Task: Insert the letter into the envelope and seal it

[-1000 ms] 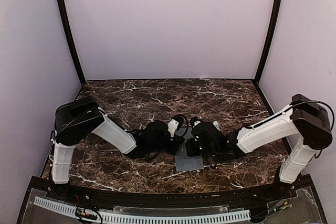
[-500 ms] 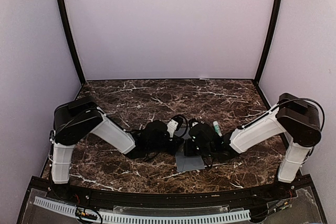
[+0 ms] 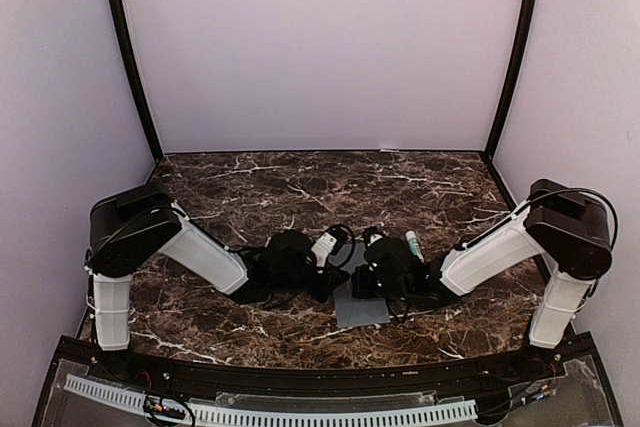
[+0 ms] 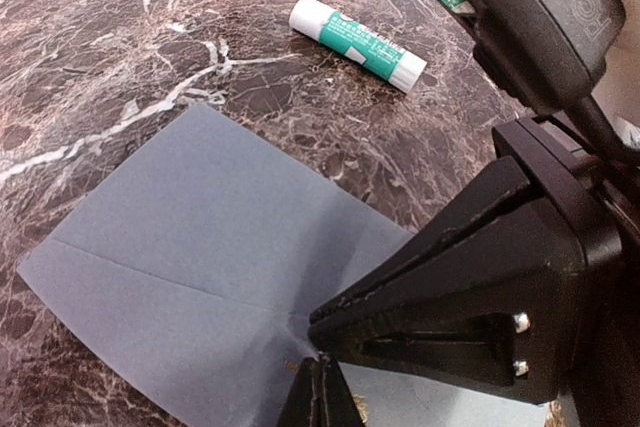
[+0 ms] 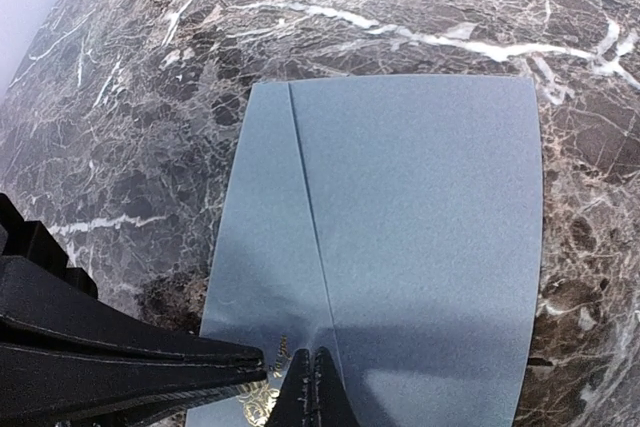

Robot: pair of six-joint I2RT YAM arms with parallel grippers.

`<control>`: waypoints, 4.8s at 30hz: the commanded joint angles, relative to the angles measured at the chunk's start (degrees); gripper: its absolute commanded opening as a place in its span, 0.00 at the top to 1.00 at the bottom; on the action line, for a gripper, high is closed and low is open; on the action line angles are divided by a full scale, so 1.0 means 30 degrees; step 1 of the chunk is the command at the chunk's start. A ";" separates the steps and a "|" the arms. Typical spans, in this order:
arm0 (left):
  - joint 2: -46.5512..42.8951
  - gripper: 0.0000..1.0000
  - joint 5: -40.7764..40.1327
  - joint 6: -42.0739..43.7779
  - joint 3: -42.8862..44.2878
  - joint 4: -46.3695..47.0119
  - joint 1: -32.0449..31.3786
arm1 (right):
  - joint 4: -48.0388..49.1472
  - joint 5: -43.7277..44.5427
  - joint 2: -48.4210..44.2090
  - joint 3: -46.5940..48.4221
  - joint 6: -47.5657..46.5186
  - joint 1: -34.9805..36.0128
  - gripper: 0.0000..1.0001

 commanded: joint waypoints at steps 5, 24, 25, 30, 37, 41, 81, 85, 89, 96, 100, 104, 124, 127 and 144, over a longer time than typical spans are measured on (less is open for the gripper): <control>0.0974 1.00 -0.0868 -0.0313 0.1192 -0.0772 -0.0044 | -0.1731 -0.0700 0.0384 -0.0713 0.0169 0.0153 1.00; 0.2098 1.00 -0.4700 -0.0533 0.2178 -0.2510 -0.0016 | -0.3009 -0.0397 -0.1710 -0.1318 0.0250 0.2014 1.00; 0.2015 1.00 -0.4526 -0.0547 0.2035 -0.2214 -0.0034 | -0.3000 -0.0353 -0.1991 -0.1242 0.0096 0.2187 1.00; 0.0256 1.00 -0.2932 -0.0533 0.0782 -0.0901 -0.0041 | -0.3456 0.0338 -0.3258 -0.0566 -0.0581 0.2526 1.00; -0.2700 1.00 -0.2857 -0.0360 -0.1069 -0.0368 -0.0396 | -0.4356 0.1446 -0.3497 0.0803 -0.1602 0.1948 0.97; -0.3499 1.00 -0.2865 -0.0361 -0.1337 -0.0778 -0.0864 | -0.4083 0.0754 -0.2922 0.1506 -0.2378 0.1021 0.97; 0.1396 1.00 -0.5487 -0.2594 0.0097 -0.0975 -0.3520 | -0.1051 -0.2353 0.0744 -0.0511 -0.1263 -0.1191 1.00; 0.0912 1.00 -0.5969 -0.2591 -0.0632 -0.1087 -0.3973 | -0.1822 -0.1581 0.0255 -0.0512 -0.1310 -0.1175 1.00; 0.0456 1.00 -0.6485 -0.2659 -0.1327 -0.1088 -0.3995 | -0.2400 -0.1153 -0.0349 -0.0568 -0.1405 -0.1187 1.00; -0.0413 1.00 -0.6944 -0.2149 -0.1206 -0.1626 -0.3995 | -0.2945 -0.1356 -0.1407 0.0152 -0.2253 -0.1160 1.00; -0.1334 1.00 -0.7072 -0.1586 -0.0816 -0.2122 -0.3980 | -0.3878 -0.1371 -0.2319 0.1351 -0.3261 -0.1171 1.00; -0.2538 1.00 -0.7651 -0.0881 -0.0371 -0.3007 -0.3937 | -0.5688 -0.0791 -0.3203 0.3123 -0.4326 -0.1158 0.98; -1.4425 0.44 -1.3983 0.2341 -0.4298 -0.7004 0.0844 | -0.7390 0.5357 -1.2024 0.3776 -1.0078 -0.4000 0.09; -1.6465 0.32 -1.5538 0.2772 -0.5346 -0.7178 0.2319 | -0.5940 0.7230 -1.4197 0.2239 -1.1063 -0.4721 0.09; -1.8045 0.25 -1.6930 0.7432 -1.2615 0.2649 1.0899 | -0.1914 0.8150 -1.4834 -0.2238 -1.2648 -1.0891 0.02</control>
